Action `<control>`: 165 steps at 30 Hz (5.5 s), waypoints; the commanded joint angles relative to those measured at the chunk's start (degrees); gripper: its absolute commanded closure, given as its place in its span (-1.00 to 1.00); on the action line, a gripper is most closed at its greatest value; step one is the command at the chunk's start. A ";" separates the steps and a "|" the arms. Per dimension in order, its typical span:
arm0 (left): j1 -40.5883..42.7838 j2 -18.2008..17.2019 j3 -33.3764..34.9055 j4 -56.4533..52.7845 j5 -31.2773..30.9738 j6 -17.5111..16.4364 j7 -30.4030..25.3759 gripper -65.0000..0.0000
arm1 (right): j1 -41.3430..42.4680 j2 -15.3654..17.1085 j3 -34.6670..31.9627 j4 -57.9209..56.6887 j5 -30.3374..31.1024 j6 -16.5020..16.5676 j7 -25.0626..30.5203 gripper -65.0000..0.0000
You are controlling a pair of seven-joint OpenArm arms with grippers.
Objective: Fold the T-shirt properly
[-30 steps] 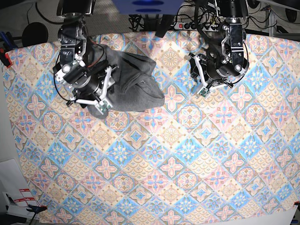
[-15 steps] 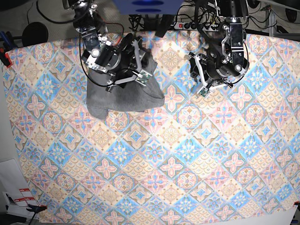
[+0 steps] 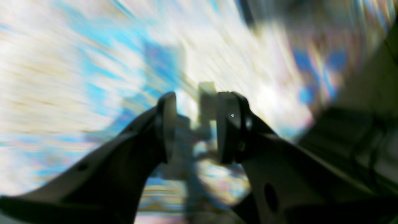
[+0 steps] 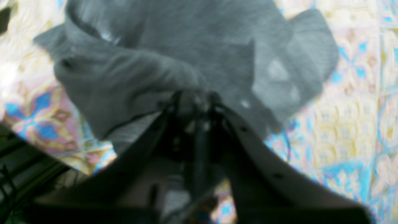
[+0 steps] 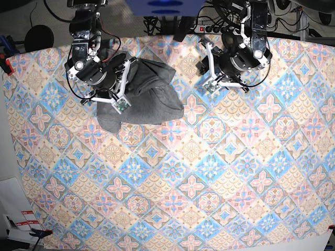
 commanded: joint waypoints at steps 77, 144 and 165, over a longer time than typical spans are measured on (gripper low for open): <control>-35.27 10.26 7.44 -46.28 6.30 0.10 -12.98 0.87 | 2.34 1.52 27.30 1.11 0.34 -0.05 -2.08 0.98; 22.93 3.41 -7.68 -3.03 15.45 0.10 -31.53 0.89 | -15.15 -0.06 41.02 0.75 0.25 -0.05 -1.82 0.98; 21.17 3.32 -8.83 -28.35 16.06 0.10 -40.15 0.89 | -16.56 -6.04 41.10 -18.32 -14.61 -0.05 12.69 0.98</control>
